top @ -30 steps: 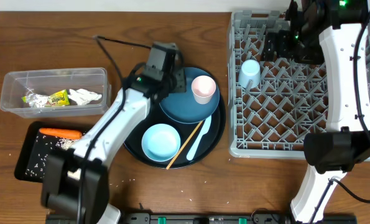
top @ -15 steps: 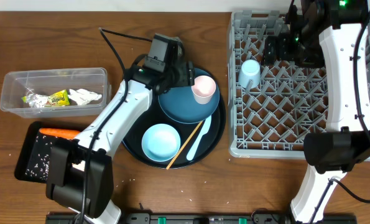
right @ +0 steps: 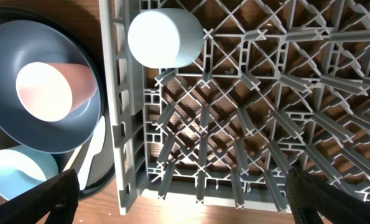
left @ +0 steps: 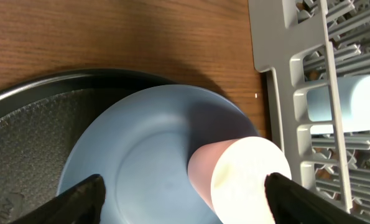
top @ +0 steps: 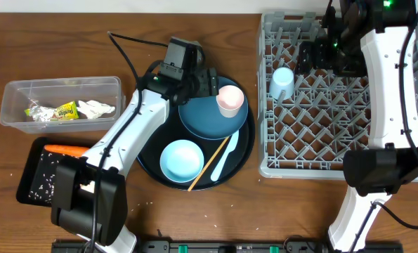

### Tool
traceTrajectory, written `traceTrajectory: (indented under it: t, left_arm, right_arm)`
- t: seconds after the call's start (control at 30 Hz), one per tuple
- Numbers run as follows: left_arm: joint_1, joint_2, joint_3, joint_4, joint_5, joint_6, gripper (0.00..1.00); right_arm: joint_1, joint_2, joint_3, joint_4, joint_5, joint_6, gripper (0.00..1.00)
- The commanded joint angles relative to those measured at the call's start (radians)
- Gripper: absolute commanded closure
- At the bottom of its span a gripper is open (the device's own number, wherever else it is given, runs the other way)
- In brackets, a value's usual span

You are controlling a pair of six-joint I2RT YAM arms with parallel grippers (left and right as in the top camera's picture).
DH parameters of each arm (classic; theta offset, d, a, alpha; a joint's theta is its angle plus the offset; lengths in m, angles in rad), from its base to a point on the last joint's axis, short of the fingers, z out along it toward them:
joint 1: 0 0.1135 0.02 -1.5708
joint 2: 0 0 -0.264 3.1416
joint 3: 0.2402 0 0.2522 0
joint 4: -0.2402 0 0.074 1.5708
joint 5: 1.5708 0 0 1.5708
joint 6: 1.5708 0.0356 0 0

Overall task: Sort waste into correct bins and load items into the dishwasher rack
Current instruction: 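Reach the left gripper to the pink cup on the blue plate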

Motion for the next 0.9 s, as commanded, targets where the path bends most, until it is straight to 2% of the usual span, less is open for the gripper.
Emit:
traceTrajectory:
  t: [0.0,0.23,0.57,0.73,0.87]
  left_arm:
    - [0.002,0.016,0.022,0.013,0.006,-0.008,0.22]
    - [-0.011,0.039,0.011,0.027,0.006,-0.094,0.28]
    - [-0.082,0.092,0.003,0.029,0.006,-0.097,0.41]
    - [-0.094,0.111,0.003,0.025,0.006,-0.097,0.42]
    - [-0.094,0.111,0.003,0.014,0.006,-0.097,0.5]
  right_arm:
    - [-0.003,-0.008,0.016,0.001,-0.005,-0.018,0.01]
    - [-0.002,-0.008,0.016,-0.005,-0.005,-0.018,0.01]
    - [-0.002,-0.008,0.016,-0.005,-0.005,-0.018,0.01]
    - [-0.002,-0.008,0.016,-0.005,-0.005,-0.018,0.01]
    - [-0.002,-0.008,0.016,-0.005,-0.005,-0.018,0.01]
